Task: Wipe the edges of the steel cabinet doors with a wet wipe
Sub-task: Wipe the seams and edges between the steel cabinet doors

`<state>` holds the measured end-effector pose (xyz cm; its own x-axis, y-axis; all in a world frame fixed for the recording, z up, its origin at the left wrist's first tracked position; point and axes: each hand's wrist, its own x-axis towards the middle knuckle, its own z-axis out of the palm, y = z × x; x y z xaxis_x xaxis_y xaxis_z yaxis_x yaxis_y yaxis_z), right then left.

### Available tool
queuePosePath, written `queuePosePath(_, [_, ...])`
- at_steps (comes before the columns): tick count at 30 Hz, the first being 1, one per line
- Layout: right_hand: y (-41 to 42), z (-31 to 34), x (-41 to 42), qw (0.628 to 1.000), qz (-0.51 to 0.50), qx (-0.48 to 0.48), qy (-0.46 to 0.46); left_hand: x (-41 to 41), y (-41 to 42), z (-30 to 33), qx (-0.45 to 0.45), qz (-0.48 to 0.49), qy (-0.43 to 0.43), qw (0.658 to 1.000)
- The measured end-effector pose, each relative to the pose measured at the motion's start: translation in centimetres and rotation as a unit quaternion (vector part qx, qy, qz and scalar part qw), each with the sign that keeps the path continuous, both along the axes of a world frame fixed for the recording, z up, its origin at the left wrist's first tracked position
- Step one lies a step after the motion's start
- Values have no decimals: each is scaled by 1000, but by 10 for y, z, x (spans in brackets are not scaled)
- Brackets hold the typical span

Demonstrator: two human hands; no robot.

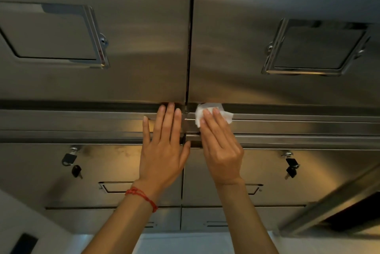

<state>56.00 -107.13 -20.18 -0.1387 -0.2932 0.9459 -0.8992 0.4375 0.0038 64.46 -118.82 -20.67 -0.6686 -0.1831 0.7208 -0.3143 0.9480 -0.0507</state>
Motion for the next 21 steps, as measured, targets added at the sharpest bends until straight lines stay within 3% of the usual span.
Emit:
queuePosePath(5, [3, -2, -1, 999, -11, -35, -25, 1, -1, 0, 0, 3, -3, 1000])
queuePosePath(10, [-1, 3, 1, 1000, 15, 1, -14, 0, 0, 0, 7, 1, -5, 1000])
queuePosePath(17, [21, 2, -6, 997, -41, -42, -48, 1, 1, 1, 17, -2, -6, 1000])
queuePosePath(21, [5, 4, 2, 998, -10, -36, -41, 0, 1, 0, 12, 1, -6, 1000])
